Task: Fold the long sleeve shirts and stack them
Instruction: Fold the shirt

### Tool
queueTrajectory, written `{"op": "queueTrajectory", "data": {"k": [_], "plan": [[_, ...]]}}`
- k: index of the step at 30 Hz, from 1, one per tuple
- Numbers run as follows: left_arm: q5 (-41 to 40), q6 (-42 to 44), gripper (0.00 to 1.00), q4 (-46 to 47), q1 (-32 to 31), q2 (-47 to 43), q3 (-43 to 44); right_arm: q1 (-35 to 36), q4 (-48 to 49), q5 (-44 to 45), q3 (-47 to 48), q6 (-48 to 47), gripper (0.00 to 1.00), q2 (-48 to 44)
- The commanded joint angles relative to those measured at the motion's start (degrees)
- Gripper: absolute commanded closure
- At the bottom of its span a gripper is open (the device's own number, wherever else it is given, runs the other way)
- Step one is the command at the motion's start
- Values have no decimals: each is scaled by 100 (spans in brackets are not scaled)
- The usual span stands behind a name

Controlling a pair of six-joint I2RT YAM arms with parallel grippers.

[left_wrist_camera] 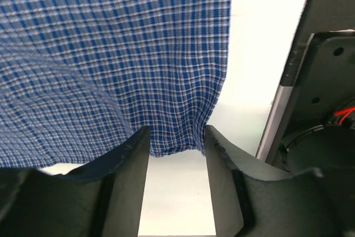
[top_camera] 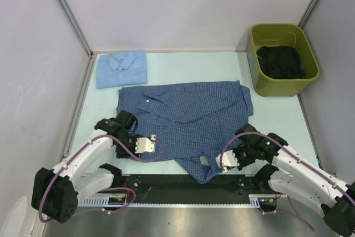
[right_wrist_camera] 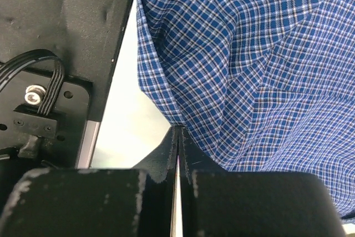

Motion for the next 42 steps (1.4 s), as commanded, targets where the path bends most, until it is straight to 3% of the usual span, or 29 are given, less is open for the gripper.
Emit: {"op": "queueTrajectory", "data": {"k": [1,13,18,22,23,30,39,42], "plan": [[29,85,49,-137,-243,-6,-11,25,159,106,127,226,100,5],[-384,235,48,-638,-1007,818,357,-89,159,212,197,270,100,40],[-611,-396,31,-648,-1517,1391,481,-151,176,203,259,331,100,172],[-1392,-1187,34,90,-2437,1339,192,-300,203,194,294,340,100,233],[-1447,-1381,39,230,-2606,1374,165,-327,203,177,303,349,100,251],[-1895,-2875,52,478,-3748,1891,95,-582,132,133,329,208,100,330],[-2396,-3342,45,416,-4181,2332,121,-740,53,106,373,111,100,330],[-2625,-3439,50,618,-4216,2473,-36,-784,44,106,391,111,100,313]]}}
